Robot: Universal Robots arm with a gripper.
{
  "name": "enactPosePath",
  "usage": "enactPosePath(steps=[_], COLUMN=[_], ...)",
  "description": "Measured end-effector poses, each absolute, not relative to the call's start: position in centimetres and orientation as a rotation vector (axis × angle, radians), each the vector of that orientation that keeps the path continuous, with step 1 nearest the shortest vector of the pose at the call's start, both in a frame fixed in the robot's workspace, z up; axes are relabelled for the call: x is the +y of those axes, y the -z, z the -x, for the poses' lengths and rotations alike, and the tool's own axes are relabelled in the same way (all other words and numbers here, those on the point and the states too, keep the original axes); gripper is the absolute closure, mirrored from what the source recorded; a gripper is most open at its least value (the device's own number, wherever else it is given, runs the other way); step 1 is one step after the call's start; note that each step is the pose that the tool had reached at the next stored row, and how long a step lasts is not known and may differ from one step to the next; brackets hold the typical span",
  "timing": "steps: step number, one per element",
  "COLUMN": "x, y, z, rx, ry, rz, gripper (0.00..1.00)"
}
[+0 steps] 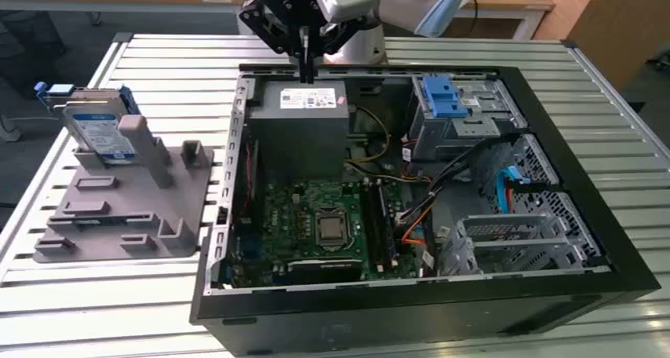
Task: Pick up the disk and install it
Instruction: 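Reach for the disk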
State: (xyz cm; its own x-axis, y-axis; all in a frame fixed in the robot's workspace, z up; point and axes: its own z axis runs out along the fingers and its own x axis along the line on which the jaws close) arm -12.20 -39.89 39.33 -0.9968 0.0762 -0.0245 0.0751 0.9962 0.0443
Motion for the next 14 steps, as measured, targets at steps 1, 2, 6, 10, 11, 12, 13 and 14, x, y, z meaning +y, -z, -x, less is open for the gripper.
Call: enactPosePath(steps=[1,2,6,10,11,12,13,14], x=[-39.89,-39.89,-39.89,-39.89,-39.90,-39.89,-39.89,-39.90], y=[-39.33,-39.33,-39.33,-39.33,-39.32,-39.32,-39.32,-39.32], z=[12.20,12.20,12.23,12.38,12.45,12.51,12.58,12.66], rx=[3.112,3.113,3.113,3.112,3.112,3.112,3.112,3.112], ry=[-0.068,-0.068,-0.068,-0.068,-0.068,-0.068,-0.068,-0.068], rz=[-0.118,-0.118,-0.118,-0.118,-0.118,-0.118,-0.118,-0.118], gripper=[0.85,0.85,0.85,0.85,0.85,0.85,0.85,0.85])
